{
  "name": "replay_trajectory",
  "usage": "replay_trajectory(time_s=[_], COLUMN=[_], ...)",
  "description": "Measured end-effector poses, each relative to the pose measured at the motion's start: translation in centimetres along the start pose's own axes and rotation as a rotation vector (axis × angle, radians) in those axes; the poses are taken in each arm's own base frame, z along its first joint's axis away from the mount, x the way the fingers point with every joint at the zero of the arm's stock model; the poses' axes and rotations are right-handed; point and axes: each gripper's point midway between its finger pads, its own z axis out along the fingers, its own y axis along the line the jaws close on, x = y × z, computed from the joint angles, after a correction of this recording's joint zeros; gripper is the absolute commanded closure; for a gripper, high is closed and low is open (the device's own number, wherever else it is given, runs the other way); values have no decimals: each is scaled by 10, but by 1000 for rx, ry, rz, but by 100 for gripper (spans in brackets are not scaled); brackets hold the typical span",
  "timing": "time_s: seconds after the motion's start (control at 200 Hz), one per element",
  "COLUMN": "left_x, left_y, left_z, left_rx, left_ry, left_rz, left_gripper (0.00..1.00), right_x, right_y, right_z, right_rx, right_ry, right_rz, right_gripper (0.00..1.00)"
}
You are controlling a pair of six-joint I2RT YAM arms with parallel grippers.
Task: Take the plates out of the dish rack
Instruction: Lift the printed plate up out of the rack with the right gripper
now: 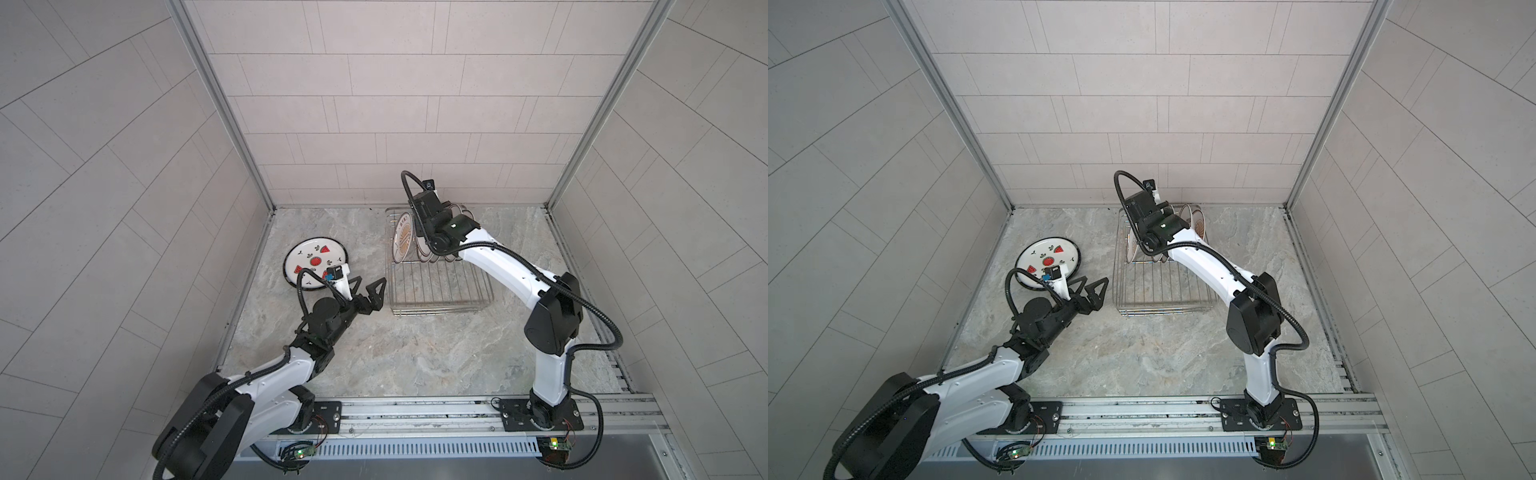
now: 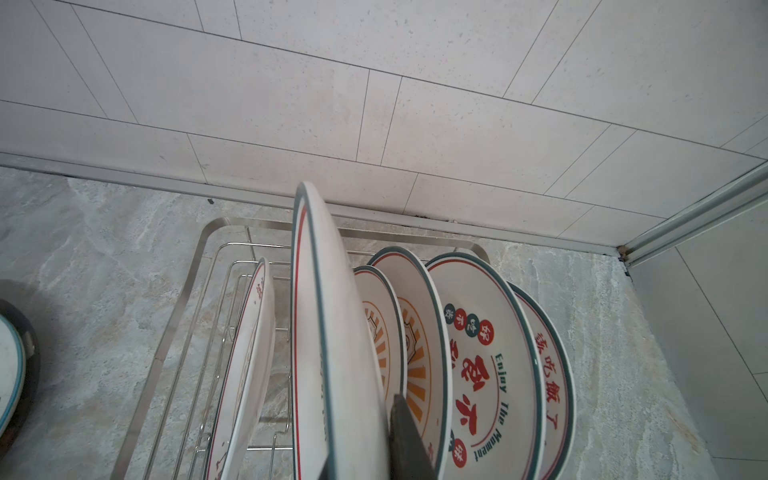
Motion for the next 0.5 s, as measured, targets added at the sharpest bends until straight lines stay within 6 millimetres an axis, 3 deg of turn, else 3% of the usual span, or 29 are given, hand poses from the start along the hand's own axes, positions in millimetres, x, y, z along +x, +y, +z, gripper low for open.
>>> replay_trajectory(time_s=[0.2, 0.495], left_x=[6, 2], left_y=[6, 4], left_z=[0, -4], left_rx=[-28, -26], left_ry=[22, 15], left_rz=[0, 0], left_gripper=[0, 0], right_x=[-3, 10], right_y=[-7, -25], right_z=[-23, -60], right_rx=[-52, -127], right_ry=[-9, -14], right_rz=[-5, -3], right_gripper=[89, 89])
